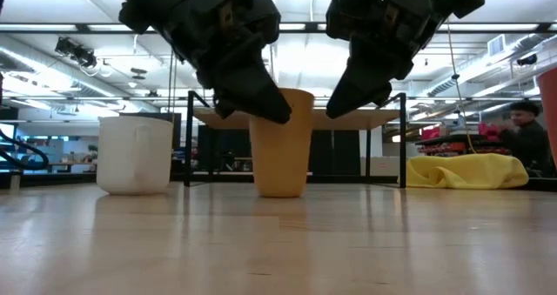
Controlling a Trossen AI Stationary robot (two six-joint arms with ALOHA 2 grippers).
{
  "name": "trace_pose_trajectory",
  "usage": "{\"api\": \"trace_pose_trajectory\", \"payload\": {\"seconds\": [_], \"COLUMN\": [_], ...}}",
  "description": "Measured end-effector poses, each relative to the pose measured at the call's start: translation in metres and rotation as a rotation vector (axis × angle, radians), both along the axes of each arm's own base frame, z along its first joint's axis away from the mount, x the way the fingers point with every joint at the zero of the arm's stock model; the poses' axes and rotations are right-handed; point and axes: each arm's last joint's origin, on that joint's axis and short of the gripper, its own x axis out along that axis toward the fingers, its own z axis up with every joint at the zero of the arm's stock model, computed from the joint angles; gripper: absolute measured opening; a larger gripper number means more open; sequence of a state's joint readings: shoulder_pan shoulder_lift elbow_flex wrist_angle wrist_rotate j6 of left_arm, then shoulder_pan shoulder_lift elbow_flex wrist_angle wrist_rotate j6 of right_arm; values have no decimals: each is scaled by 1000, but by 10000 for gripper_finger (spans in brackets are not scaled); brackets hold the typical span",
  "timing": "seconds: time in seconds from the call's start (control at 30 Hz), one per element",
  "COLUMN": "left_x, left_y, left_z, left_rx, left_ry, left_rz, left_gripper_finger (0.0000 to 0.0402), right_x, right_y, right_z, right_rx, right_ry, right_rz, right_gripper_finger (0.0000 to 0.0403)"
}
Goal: Stack small to large cups/mugs on shelf
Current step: Put the yellow cup on the shelf
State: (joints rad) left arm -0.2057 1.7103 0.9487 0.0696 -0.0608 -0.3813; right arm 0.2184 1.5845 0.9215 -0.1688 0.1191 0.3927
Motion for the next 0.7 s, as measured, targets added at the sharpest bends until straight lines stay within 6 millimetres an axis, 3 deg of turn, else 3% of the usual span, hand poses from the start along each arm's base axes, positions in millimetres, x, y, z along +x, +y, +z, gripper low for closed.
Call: {"api": "trace_pose_trajectory", "payload": {"seconds": [0.3,0.53,0.7], "left_x": [-8,-24,-29], "left_y": [-6,12,23], "left_z": [-6,-15,-6], "left_rx": [5,126,154], "left_ry": [89,271,272], "left_rz": [2,224,290], "left_gripper_finger": [75,70,72], "right_x": [1,4,4], "right_y": [-9,-26,-34], "right_z": [0,-1,-2], "right_rx": [-29,-52,-55], "right_ry": [1,3,20], "right_rz": [-23,-59,-81], "right_gripper_finger": [82,82,82]}}
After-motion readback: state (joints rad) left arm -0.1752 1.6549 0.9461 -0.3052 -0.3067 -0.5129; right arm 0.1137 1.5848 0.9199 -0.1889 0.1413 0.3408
